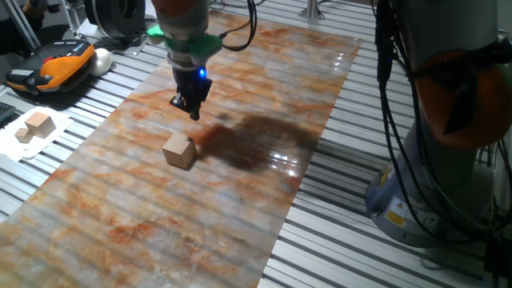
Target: Approach and touch the side of the small block
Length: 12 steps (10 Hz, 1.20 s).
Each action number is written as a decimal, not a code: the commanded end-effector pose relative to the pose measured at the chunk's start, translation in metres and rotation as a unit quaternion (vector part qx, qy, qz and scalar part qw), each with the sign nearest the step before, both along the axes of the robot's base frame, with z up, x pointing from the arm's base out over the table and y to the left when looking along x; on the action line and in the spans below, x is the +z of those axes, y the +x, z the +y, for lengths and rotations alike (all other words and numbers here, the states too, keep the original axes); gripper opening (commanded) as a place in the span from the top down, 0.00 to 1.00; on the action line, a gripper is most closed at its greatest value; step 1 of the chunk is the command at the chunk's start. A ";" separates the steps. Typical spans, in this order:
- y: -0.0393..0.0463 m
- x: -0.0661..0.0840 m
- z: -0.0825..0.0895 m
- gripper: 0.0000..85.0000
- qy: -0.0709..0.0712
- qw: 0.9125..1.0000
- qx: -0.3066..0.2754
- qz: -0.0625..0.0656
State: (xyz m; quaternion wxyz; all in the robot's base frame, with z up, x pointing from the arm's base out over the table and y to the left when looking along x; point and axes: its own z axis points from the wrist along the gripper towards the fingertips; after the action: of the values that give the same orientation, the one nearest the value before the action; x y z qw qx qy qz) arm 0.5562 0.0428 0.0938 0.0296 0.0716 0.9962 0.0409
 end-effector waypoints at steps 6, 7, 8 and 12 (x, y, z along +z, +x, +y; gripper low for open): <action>0.0013 -0.023 0.005 1.00 0.024 1.000 -0.011 -0.003; 0.0008 -0.025 0.006 1.00 0.028 1.000 -0.011 -0.003; -0.0003 -0.027 0.008 1.00 0.031 0.999 -0.014 -0.003; -0.0030 -0.031 0.013 1.00 0.039 0.999 -0.020 -0.003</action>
State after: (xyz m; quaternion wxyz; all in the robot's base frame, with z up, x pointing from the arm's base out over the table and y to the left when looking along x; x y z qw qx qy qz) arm 0.5533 0.0557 0.0631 0.0297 0.0933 0.9920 0.0800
